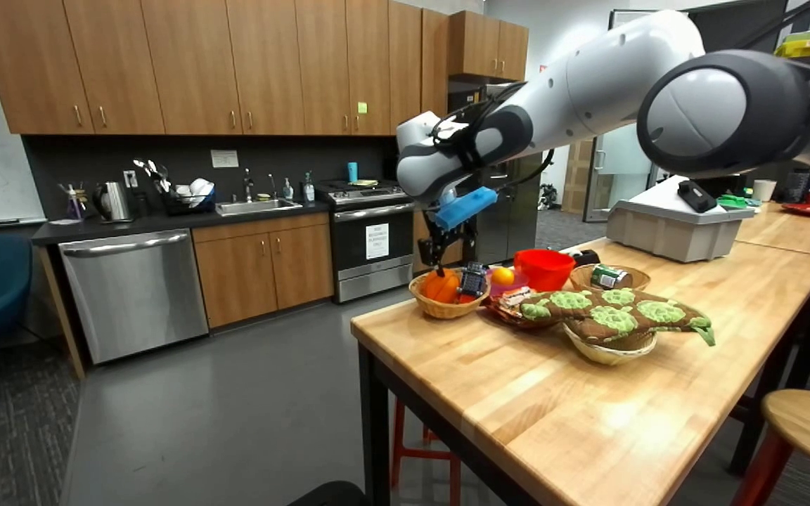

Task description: Pick up the small ball and put it into the red bowl

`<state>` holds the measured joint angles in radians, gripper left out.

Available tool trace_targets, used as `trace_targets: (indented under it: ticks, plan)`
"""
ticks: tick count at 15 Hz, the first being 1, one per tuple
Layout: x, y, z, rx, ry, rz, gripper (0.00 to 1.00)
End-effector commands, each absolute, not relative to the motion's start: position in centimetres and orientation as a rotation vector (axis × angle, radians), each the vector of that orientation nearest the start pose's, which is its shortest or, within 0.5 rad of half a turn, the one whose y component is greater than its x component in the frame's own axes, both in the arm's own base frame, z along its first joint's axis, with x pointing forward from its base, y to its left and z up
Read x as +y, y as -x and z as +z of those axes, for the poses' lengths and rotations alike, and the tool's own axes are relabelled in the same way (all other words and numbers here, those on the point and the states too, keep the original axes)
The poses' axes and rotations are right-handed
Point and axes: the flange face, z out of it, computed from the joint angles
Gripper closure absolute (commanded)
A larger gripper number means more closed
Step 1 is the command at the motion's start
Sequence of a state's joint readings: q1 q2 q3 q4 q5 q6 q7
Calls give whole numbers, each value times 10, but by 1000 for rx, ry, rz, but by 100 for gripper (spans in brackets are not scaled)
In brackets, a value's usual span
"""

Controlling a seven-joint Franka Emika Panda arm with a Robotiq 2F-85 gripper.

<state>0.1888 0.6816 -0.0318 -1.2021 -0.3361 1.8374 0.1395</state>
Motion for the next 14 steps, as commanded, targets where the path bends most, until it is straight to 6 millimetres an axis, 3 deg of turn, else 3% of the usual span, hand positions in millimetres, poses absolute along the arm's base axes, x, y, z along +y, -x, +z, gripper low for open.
trace_targets:
  ticks: [1, 5, 8, 14]
  plan:
    - [101, -735, 387, -235, 3480, -5, 0]
    - [122, -729, 389, -258, 3446, -13, 0]
    - [136, -727, 378, -288, 3414, -8, 0]
    - [116, -730, 362, -238, 3428, 22, 0]
